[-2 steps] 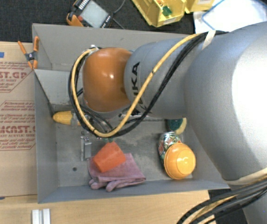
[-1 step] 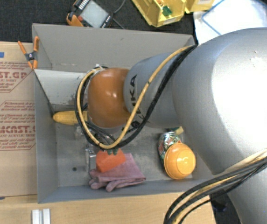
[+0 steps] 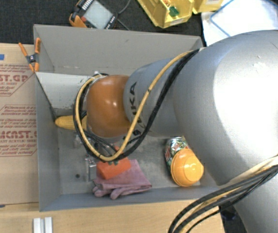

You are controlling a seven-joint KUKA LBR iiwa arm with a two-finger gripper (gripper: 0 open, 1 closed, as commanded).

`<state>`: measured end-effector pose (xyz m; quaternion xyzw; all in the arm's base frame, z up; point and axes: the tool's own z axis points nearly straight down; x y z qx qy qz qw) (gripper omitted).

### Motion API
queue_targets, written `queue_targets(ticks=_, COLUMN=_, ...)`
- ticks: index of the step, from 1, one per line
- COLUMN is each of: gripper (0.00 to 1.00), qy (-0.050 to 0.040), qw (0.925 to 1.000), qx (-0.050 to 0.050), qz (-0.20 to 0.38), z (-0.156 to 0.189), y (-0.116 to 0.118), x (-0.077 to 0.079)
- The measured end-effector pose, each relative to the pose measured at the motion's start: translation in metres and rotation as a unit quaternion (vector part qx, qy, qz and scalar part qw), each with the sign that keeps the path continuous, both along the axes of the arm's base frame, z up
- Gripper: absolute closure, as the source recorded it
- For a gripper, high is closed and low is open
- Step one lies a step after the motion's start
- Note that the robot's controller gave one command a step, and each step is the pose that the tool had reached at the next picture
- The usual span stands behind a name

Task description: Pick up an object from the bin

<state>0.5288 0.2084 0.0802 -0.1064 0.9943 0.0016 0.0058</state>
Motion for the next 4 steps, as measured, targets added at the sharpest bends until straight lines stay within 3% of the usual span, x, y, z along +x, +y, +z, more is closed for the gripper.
queue_targets(ticks=1, gripper=0.0, qy=-0.0008, qw=0.9959, qx=-0.001, qz=0.09, z=-0.01, y=-0.036, x=0.013)
queue_targets(ticks=2, gripper=0.0, qy=0.0013, qw=0.9999, qx=0.002, qz=0.011, z=-0.007, y=-0.119, x=-0.008)
queue_targets(ticks=3, gripper=0.0, qy=0.0029, qw=1.0, qx=0.002, qz=-0.001, z=-0.009, y=-0.116, x=0.007)
queue_targets(ticks=4, gripper=0.0, qy=0.0026, qw=1.0, qx=0.002, qz=-0.003, z=0.014, y=-0.115, x=0.005)
